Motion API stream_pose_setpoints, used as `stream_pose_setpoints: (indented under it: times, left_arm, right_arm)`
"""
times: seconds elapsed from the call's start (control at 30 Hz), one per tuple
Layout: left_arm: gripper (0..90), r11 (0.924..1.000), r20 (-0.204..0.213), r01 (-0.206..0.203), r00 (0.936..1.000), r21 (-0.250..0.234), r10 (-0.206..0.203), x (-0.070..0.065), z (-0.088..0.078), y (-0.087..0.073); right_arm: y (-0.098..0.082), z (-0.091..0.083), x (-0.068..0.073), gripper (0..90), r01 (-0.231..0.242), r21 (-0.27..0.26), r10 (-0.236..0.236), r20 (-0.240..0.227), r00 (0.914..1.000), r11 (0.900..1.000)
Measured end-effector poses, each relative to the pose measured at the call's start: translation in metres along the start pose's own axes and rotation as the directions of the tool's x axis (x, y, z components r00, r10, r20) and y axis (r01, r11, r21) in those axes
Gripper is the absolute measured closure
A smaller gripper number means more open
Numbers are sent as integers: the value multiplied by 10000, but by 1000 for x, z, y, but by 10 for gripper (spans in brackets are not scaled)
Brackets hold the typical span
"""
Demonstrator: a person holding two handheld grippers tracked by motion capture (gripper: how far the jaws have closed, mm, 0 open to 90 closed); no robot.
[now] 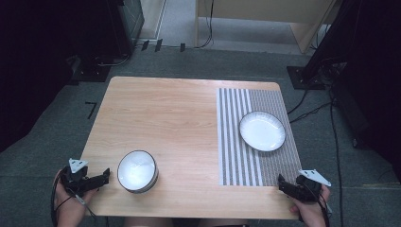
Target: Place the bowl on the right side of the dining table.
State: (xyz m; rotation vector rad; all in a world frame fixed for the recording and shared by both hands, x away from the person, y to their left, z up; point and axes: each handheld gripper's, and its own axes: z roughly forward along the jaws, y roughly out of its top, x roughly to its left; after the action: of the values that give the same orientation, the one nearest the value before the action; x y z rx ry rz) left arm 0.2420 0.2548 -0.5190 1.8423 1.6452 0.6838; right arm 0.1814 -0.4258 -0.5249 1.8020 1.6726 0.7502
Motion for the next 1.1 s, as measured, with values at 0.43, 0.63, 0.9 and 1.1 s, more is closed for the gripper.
stream_pose_setpoints:
  times: [0.43,0.63,0.9,1.1]
  left_arm:
    - [0,10000,-1,14,10000,-8,-14,0,0,0]
    - [0,10000,2,10,10000,-6,-10,0,0,0]
    - [0,10000,-1,13,10000,-8,-13,0,0,0]
    - [0,10000,1,12,10000,-10,-12,0,0,0]
  right_arm:
    - [5,-4,-1,111,-536,-146,536,-41,9986,9985]
    - [13,-12,8,111,-423,-292,425,65,9991,9987]
    - [23,-21,20,111,-406,-580,403,-49,9992,9975]
    - [29,-25,26,111,-414,-712,396,-255,9989,9966]
